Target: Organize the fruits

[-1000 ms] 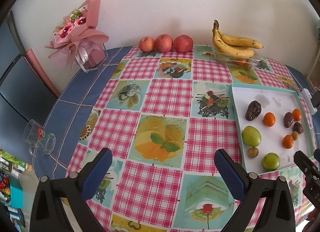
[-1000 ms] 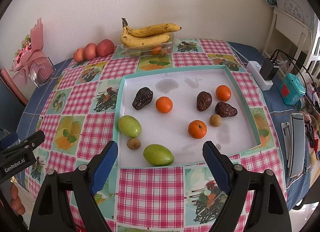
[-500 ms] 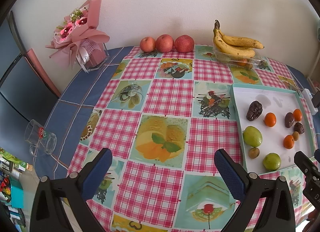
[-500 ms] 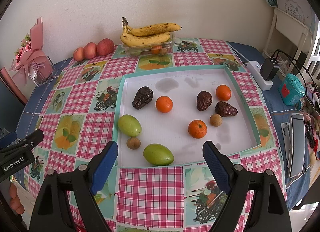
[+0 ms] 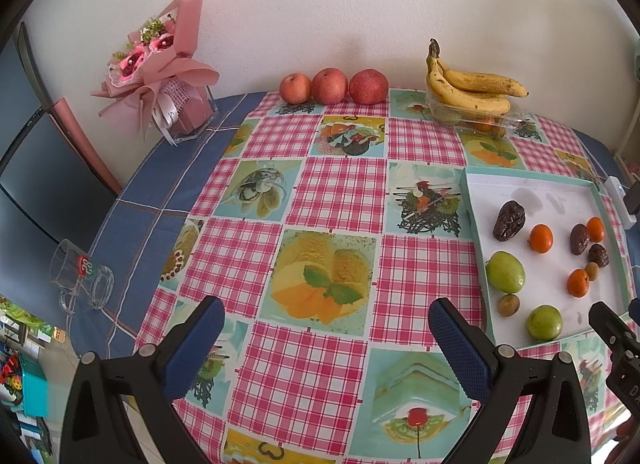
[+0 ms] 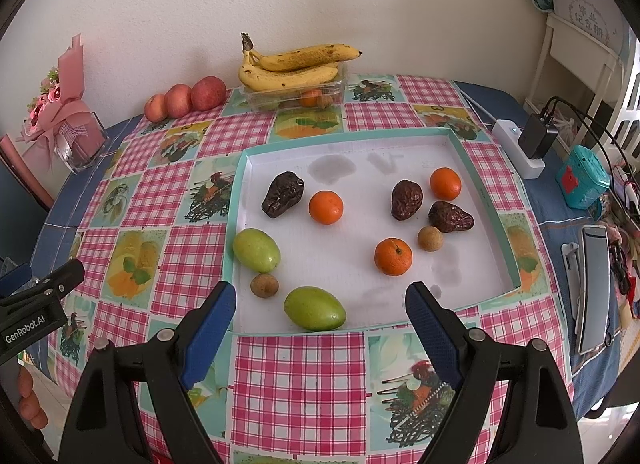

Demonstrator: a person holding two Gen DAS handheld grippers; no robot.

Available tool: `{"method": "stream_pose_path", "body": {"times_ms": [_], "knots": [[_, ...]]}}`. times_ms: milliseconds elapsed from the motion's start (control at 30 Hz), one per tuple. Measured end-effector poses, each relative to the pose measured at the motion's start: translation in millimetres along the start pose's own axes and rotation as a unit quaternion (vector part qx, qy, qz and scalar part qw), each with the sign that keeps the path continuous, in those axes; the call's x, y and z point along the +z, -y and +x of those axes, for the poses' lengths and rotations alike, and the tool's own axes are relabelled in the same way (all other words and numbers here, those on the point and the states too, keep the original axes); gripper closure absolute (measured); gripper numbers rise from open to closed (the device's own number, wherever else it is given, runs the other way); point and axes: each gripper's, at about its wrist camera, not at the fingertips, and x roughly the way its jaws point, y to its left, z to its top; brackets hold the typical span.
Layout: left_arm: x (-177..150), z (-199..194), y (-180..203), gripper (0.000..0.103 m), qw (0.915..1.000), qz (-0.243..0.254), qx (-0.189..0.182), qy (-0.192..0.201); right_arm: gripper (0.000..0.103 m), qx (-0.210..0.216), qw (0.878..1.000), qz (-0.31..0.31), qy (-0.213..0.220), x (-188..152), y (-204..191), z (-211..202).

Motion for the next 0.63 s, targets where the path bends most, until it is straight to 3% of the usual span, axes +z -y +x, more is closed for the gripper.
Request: {"method": "stream_pose_path", "body": {"times_ms": [633], "knots": [[-1.2,2.2,2.4,0.0,1.0,0.006,-0.006,0.001,0.016,-0.004,1.0,0.004,-0.003,-0.3,1.9,0.4]]}}
